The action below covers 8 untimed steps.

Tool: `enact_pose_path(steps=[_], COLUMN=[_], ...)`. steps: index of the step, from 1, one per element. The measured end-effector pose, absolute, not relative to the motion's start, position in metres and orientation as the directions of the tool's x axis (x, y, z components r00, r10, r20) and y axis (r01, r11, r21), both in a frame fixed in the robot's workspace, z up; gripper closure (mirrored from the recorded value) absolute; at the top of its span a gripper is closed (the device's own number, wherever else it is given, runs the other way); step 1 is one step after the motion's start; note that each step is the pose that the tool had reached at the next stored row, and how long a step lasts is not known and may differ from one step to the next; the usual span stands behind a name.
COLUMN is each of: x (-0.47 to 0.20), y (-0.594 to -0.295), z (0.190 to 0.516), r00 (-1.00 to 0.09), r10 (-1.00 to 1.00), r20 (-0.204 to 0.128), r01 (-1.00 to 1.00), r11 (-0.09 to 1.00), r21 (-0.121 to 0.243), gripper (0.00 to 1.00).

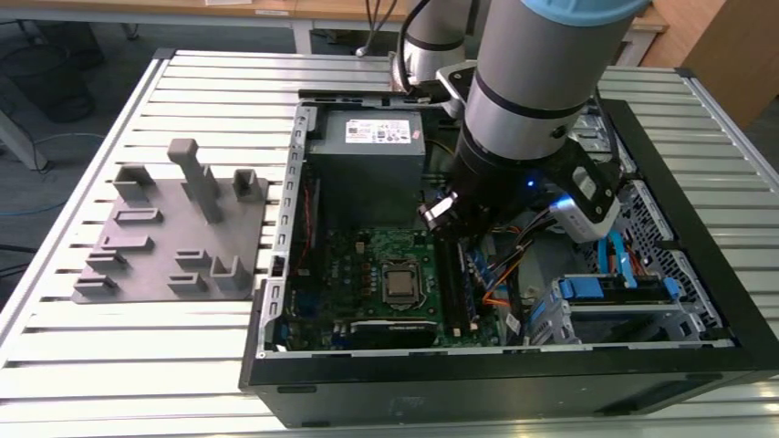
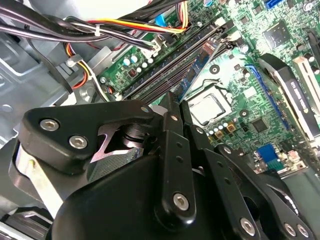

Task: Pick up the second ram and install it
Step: 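Insert the second ram into the second slot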

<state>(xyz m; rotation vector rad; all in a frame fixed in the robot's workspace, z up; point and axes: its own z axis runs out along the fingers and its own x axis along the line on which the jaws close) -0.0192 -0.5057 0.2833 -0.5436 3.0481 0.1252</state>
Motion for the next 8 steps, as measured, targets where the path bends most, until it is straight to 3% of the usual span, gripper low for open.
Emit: enact_pose_path(steps=[8], x=[-0.0192], y=[-0.5057], z=[0.2831], r00=[-0.954], r10=[-0.293], r20=[-0.056], r01=[-0.297], r11=[0.952], r21=[0.072], gripper=[0.86])
